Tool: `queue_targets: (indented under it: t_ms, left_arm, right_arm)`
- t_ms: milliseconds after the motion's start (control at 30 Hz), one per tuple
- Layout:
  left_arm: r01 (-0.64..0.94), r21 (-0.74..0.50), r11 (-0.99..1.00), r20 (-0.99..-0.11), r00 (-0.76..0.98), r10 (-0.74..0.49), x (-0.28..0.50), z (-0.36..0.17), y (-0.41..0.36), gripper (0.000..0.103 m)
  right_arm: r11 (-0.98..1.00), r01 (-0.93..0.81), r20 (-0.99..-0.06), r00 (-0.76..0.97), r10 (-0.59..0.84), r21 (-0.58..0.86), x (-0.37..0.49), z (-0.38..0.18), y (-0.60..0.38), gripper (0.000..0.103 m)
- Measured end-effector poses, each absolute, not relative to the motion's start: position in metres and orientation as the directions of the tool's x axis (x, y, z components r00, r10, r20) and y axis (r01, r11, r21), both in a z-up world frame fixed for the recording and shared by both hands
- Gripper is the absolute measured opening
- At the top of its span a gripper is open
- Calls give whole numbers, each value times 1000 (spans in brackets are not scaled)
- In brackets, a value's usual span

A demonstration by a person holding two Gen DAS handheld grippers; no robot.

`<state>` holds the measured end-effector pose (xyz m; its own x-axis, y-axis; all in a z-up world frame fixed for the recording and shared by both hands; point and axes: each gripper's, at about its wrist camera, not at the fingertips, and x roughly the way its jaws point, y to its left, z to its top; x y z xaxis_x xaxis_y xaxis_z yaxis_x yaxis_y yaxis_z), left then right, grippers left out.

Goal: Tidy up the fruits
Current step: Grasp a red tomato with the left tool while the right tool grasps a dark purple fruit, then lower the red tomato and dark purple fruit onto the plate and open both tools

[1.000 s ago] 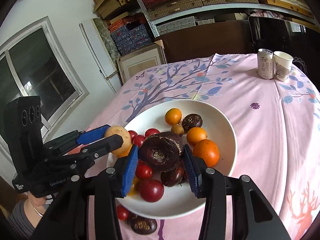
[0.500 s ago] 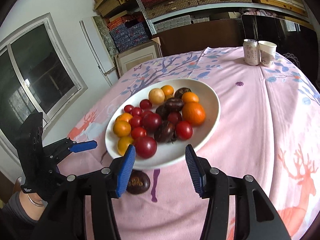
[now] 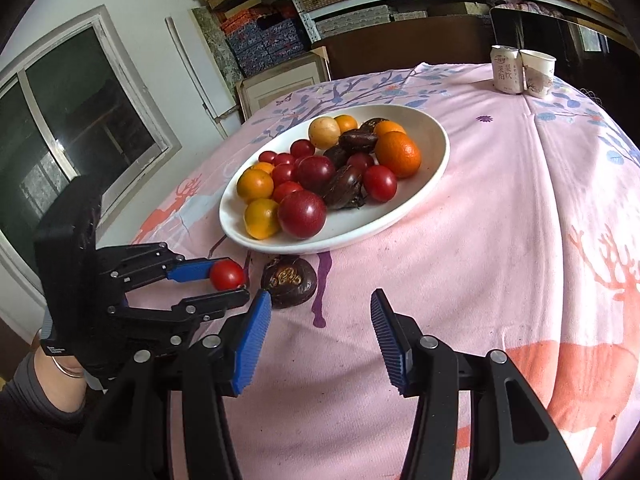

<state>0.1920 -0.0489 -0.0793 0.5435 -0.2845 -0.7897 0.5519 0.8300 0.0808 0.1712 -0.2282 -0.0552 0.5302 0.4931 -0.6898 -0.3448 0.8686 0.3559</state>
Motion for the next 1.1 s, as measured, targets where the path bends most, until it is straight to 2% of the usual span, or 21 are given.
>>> queue_targets:
  t_ms: [167,400,467,633,767,933,1067,1100]
  left_arm:
    - [518,54,854,-762,574,-300,177,-63,-32,33]
    - [480,46,876,-754,592,-284,172,-56,-15,33]
    - [471,40,881,-754,593,-282,172,-57,-11,33]
    - [453,7,891,-746,596,-297,171,-57,-2,33]
    - [466,-14,885,-723,607,-331,178,-44,-3,34]
    - [450,-8,893,-686,647,-332,223,-14,-21,35]
    - [413,-18,911,-679,664,-314,274,-4,-33,37]
    - [400,-17,916,-686,662,-302,286,-5,-36,40]
  right_arm:
    - [861,-407,-712,503,490,305,174,-57,-197,52]
    - [895,-407,-801,465,376,184,200,-69,-154,52]
    - [904,-394,-813,463,353,168,203,-72,-150,44]
    - [899,-395,-782,492,383,191,187,-63,-164,43]
    - [888,-393,-722,540,432,238,181,-36,-188,43]
    - [901,-348,-685,591,426,260,226,0,-201,43]
    - [911,-298,-692,593,412,287,277,0,-199,44]
    - [907,-295,-701,576,421,302,289,-4,-197,45]
